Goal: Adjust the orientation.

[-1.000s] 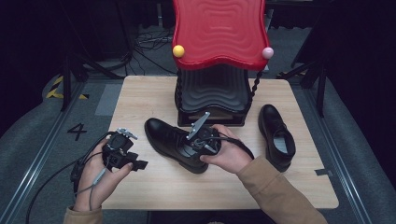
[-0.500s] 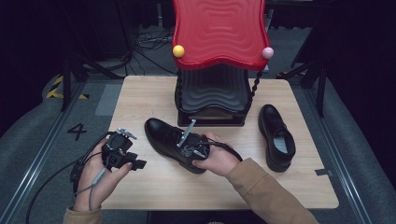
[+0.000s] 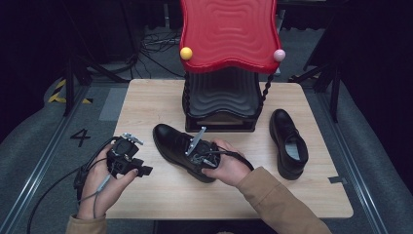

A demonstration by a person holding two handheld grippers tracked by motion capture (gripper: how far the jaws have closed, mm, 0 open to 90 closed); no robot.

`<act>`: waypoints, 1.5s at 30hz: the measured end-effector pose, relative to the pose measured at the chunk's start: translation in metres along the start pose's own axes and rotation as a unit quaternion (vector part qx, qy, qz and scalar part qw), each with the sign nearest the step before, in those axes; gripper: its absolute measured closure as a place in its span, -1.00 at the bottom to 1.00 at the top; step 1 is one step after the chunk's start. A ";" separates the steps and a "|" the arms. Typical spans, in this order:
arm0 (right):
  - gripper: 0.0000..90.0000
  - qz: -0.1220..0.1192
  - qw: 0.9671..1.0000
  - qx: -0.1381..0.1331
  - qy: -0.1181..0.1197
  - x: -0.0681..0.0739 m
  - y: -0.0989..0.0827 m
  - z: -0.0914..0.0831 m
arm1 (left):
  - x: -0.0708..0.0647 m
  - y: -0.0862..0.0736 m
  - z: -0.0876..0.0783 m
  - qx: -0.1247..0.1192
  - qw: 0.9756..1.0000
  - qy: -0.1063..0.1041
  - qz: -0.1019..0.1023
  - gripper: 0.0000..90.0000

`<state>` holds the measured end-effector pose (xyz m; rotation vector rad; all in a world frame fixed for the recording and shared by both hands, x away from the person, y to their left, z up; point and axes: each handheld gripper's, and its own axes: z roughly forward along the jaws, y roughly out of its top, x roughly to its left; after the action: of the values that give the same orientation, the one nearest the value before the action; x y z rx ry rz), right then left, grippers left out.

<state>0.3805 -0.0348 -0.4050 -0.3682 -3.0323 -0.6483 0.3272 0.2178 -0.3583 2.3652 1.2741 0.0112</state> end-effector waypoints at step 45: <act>0.88 0.077 0.996 0.019 -0.051 0.031 -0.124 -0.059 | 0.001 0.012 0.016 0.024 1.000 -0.013 0.005 0.15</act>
<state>0.3202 -0.1614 -0.3986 -0.6443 -3.0665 -0.5772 0.3406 0.2066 -0.3685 2.4043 1.2652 -0.0469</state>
